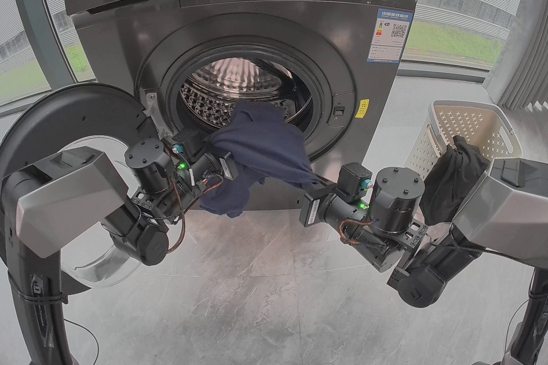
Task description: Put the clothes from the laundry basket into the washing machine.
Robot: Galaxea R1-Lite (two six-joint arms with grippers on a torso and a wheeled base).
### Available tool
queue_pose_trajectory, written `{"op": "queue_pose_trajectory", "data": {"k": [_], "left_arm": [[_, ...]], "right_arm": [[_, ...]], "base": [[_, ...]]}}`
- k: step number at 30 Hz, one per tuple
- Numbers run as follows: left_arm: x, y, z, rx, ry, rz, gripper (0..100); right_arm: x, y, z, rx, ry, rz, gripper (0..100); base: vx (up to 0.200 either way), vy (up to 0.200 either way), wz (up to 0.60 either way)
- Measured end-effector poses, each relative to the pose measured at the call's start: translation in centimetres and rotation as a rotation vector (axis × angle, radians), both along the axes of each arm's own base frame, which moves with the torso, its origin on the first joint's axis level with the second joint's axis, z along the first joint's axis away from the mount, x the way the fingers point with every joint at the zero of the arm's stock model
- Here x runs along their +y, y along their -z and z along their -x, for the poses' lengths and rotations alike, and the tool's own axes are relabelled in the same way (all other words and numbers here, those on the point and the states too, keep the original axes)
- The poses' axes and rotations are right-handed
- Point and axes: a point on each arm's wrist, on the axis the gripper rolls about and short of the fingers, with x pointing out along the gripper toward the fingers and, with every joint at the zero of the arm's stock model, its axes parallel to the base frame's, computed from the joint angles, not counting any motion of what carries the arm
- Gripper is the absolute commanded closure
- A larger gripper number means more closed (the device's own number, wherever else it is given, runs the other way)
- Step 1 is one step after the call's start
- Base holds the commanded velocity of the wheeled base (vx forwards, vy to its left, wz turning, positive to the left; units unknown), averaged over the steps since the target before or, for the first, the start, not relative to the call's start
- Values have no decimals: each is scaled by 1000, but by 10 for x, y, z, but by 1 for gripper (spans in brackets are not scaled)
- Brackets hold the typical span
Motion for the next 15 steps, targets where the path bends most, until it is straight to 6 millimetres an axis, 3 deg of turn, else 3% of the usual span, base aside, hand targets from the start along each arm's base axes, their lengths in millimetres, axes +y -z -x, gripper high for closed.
{"op": "queue_pose_trajectory", "data": {"k": [7, 15], "left_arm": [[4, -22, 25, -16, 9, 12, 100], [7, -35, 49, -9, 29, 13, 100]], "right_arm": [[1, 8, 18, 30, -57, 48, 0], [-35, 29, 68, 125, -208, 218, 0]], "base": [[0, 0, 0], [0, 0, 0]]}}
